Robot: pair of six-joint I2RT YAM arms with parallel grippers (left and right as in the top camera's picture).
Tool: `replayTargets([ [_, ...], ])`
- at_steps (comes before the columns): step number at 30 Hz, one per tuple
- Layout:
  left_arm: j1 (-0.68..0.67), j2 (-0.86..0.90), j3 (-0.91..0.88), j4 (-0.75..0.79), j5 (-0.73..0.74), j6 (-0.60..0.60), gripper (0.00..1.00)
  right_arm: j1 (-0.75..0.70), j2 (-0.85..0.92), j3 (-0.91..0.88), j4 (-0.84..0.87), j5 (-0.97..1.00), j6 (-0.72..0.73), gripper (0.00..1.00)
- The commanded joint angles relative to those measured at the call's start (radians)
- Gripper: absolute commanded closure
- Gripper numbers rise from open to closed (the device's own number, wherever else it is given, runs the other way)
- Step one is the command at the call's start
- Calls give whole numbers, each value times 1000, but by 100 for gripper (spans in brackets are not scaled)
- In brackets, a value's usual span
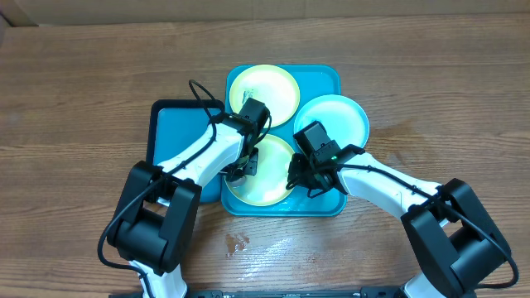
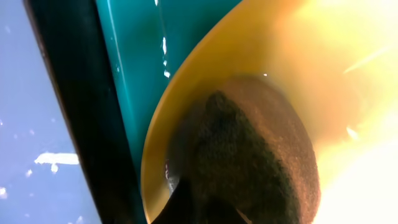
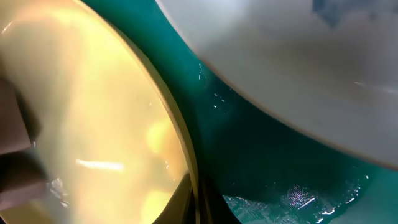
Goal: Clean dirty plates on tray and stack at the side
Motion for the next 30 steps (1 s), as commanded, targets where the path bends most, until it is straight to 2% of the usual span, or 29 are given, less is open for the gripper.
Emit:
replayTargets([
  [1,13,42,-31,101,305,134,96,3,33,-20,-19,27,-13,96],
  [4,-1,42,-31,169,562,260,96,3,33,-20,-19,27,-13,96],
  [6,-15,42,-31,175,659,311,96,3,33,-20,-19,27,-13,96],
  [10,-39,42,-31,137,726,385,96,3,33,-21,-19,27,-13,96],
  [14,-44,42,-31,90,702,395,96,3,33,-20,-19,27,-13,96],
  [17,-43,42,-31,66,578,285,96,3,33,-20,-19,27,-14,96],
  [22,-43,42,-31,-23,229,-11,96,3,33,-21,-20,27,-14,96],
  [25,-43,42,-31,-89,20,-134,96,3,33,-21,-20,27,-14,96],
  [30,-43,38,-29,-129,-180,-199,96,3,33,-20,-19,27,-14,96],
])
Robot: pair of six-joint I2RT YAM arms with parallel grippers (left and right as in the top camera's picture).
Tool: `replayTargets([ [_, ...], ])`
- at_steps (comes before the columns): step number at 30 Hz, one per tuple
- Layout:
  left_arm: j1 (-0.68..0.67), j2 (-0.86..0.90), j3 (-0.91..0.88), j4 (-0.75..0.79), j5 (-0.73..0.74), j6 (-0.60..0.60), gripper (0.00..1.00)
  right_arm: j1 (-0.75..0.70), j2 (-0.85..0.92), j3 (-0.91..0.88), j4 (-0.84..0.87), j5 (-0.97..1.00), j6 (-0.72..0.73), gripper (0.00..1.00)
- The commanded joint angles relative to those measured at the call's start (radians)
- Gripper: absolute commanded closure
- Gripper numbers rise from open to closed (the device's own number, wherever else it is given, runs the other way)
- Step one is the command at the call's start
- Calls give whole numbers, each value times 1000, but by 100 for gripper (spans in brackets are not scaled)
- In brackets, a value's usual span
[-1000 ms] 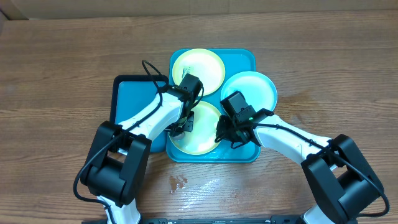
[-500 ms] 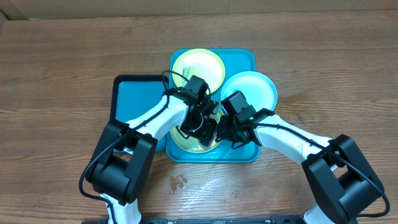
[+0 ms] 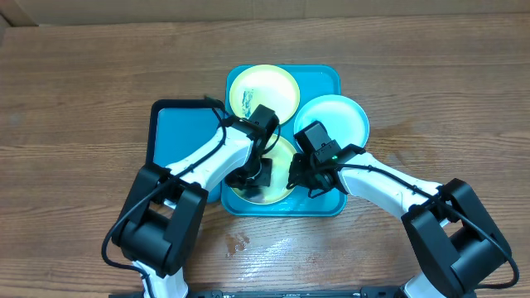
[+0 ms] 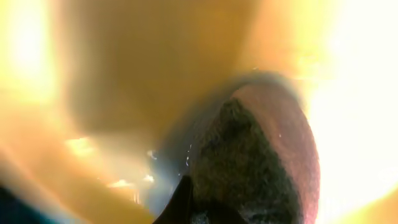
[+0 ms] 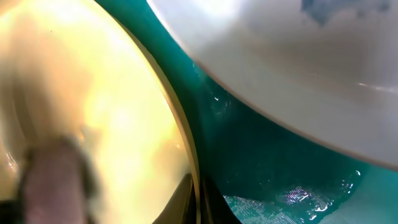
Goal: Clean dirty plates on tray and stack at the side
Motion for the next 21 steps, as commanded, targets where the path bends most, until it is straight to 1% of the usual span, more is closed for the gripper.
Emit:
replayTargets([
  [1,14,34,-32,-17,-375,-117,96,4,34,-21,-14,25,-15,96],
  [4,14,34,8,-43,-418,-117,96,4,34,-21,-14,25,-15,96],
  [8,14,34,140,-118,-410,-117,96,4,34,-21,-14,25,-15,96],
  [16,16,32,468,-290,-269,-104,96,4,34,-21,-18,25,-15,96],
  [19,22,29,560,-349,-228,-66,96,4,34,-21,-18,26,-15,96],
  [21,30,25,594,-386,-227,-56,96,4,34,-21,-18,26,-15,96],
])
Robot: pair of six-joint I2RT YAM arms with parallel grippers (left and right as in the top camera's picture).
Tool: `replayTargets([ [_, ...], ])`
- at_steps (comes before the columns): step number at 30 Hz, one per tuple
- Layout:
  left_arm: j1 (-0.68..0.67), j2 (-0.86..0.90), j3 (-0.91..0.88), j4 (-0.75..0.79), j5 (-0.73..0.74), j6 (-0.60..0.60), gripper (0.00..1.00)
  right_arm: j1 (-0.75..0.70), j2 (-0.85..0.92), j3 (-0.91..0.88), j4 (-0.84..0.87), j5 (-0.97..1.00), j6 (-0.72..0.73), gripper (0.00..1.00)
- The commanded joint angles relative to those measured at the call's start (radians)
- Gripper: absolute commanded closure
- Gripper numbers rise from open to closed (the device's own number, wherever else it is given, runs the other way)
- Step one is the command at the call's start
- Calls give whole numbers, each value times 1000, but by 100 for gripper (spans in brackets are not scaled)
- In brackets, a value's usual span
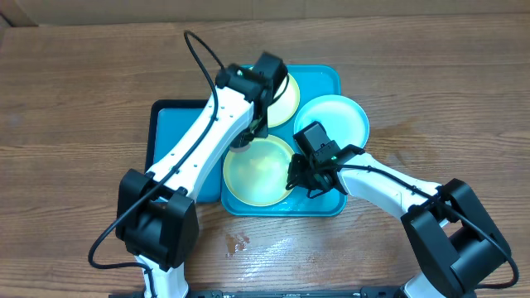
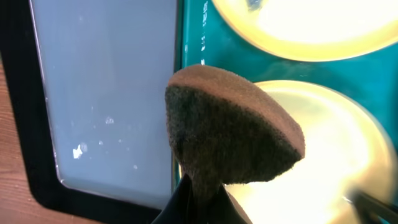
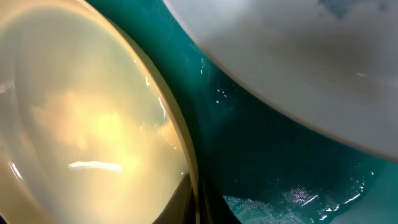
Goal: Clean dirty plates on tray and stack at the side
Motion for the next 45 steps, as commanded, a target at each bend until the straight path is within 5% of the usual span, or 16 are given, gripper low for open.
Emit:
replayTargets([
  [1,27,-13,77,-63,35,47,96,2,34,-21,-19,36,-14,96],
  [8,154,-23,34,-148,-83,57,96,2,34,-21,-19,36,-14,96],
  [11,252,-23,-63,-98,-26,57,96,2,34,-21,-19,36,-14,96],
  [16,362,-23,-255,106,287,190,96,2,34,-21,-15,36,-14,96],
  [21,391,-23,-387,243,297,196,95,2,34,-21,-19,36,-14,96],
  [23,394,-24,-385,240,296,196,85,2,34,-21,-20,35,-14,96],
  [24,394,-31,-379,233,297,196,66,2,34,-21,-20,35,-14,96],
  [29,397,-104,-306,155,296,196,32,-13,17,21,-79,-11,-29,96],
  [30,399,-126,-292,141,296,196,22,-18,7,41,-103,-20,-51,96],
  [31,404,-184,-257,107,297,196,2,-25,-22,100,-169,-15,-111,96],
  [38,460,-392,-123,-19,296,196,0,-20,-104,375,-388,-5,-338,96],
  [45,530,-575,-31,-127,297,204,0,28,-100,583,-417,34,-365,96],
])
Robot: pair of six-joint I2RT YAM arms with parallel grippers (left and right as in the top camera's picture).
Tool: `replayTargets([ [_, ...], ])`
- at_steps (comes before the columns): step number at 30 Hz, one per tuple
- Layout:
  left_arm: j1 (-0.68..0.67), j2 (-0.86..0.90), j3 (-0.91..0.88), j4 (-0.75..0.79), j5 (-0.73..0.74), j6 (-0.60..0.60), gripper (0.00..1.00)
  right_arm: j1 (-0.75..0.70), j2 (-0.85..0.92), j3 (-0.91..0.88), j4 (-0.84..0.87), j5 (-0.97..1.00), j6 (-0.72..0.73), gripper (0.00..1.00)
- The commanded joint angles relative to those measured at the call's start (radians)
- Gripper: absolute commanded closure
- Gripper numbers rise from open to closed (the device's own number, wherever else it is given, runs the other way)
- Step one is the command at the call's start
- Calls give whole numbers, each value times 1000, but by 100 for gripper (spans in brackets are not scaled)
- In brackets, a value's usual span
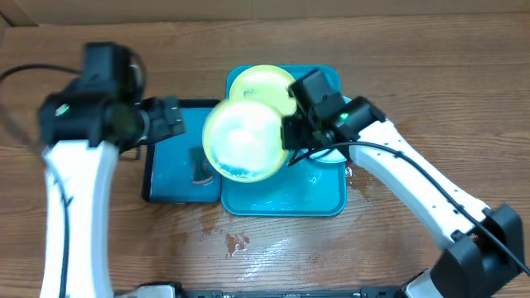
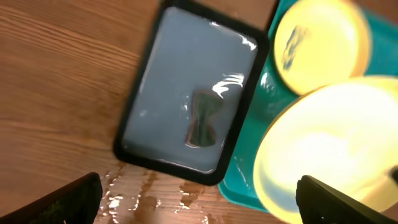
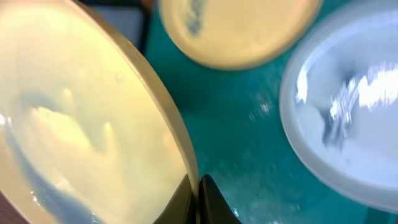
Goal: Clean dirty plates on tray and stack at the side
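Note:
My right gripper is shut on the rim of a yellow plate and holds it tilted above the teal tray; the right wrist view shows that rim pinched between the jaws. A second yellow plate with a dark smear lies at the tray's back. A light blue plate lies on the right, mostly under my right arm. The brown sponge lies in the water of the black tray. My left gripper hangs open high over the table's left, holding nothing.
The black tray touches the teal tray's left side. Water spots lie on the wooden table in front of the trays, also visible from the left wrist as wet patches. Cardboard runs along the far edge.
The sponge left my left gripper and now lies in the black tray. That gripper is open, higher and further left. My right gripper has raised the front yellow plate off the teal tray.
First my left gripper pressed the sponge on the front yellow plate's left rim while my right gripper held the other rim. Then the sponge was on the plate's middle, then lifted off. Now it rests in the black tray and the plate is in the air.

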Motion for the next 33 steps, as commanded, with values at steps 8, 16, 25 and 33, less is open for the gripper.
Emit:
replayTargets([
  [8,19,-235,40,-78,3,23,0,183,92,72,239,216,-34,96],
  [16,19,-309,40,-123,-2,23,0,312,163,80,371,523,-97,96],
  [25,19,-284,40,-157,-2,23,0,465,157,143,375,939,-257,96],
  [33,43,-280,93,-197,-170,-121,0,551,149,146,384,1166,-282,96],
])
